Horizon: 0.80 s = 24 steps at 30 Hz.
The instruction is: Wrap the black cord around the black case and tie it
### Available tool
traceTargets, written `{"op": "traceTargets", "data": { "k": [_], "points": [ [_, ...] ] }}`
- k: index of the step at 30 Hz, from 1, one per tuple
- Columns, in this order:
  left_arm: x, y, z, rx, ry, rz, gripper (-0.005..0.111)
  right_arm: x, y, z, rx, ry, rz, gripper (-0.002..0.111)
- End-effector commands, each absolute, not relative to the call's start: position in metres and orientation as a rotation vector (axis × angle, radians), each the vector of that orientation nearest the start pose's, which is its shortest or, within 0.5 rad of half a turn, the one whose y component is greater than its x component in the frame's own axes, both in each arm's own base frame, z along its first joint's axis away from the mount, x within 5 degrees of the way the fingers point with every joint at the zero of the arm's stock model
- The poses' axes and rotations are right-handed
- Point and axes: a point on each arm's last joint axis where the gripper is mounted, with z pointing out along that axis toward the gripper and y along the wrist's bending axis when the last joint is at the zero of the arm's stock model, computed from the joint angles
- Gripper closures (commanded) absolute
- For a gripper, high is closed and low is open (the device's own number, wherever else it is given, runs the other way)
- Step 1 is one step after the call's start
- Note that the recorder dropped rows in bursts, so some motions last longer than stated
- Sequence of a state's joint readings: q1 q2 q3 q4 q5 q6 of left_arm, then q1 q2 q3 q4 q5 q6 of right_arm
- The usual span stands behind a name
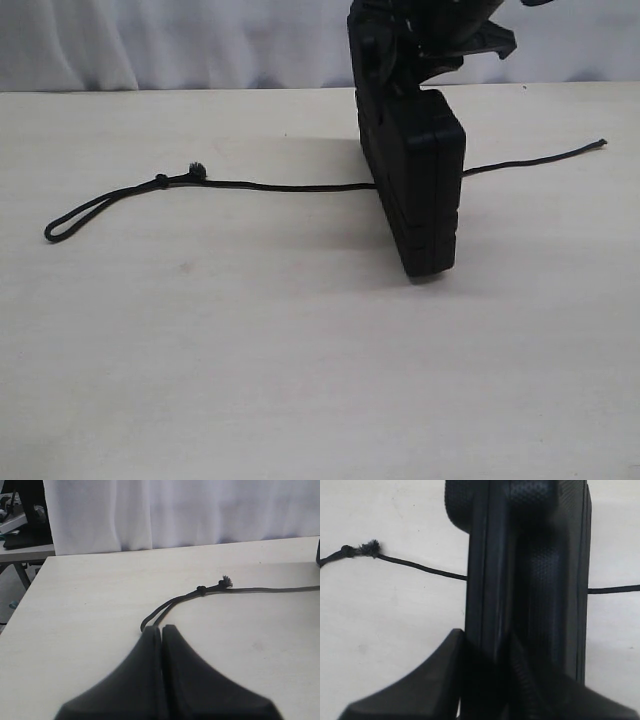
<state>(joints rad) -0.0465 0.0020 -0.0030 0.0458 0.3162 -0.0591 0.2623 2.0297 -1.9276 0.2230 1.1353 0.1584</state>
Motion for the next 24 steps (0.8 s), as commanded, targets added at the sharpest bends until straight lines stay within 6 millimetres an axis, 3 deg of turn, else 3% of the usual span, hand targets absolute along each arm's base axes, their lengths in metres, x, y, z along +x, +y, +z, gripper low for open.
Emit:
{"op": "traceTargets", "data": {
  "k": [1, 12, 21, 24],
  "points": [
    [0.054, -0.001, 0.185, 0.009, 1.793, -0.04, 0.107, 0.427, 0.121, 0.274, -0.081, 2.876, 0.255, 0.104],
    [0.054, -0.001, 0.185, 0.009, 1.793, -0.04, 0.107, 0.431, 0.104, 0.274, -0.144, 2.841, -0.031, 0.104],
    [0.054, -0.001, 0.185, 0.009, 1.793, -0.04, 0.107, 0.431, 0.105, 0.274, -0.198, 2.837, -0.045, 0.104],
    [0.056, -0.001, 0.193, 0.051, 1.705, 0.0, 0.107, 0.43, 0.107, 0.273, -0.205, 2.842, -0.011, 0.104]
  ]
}}
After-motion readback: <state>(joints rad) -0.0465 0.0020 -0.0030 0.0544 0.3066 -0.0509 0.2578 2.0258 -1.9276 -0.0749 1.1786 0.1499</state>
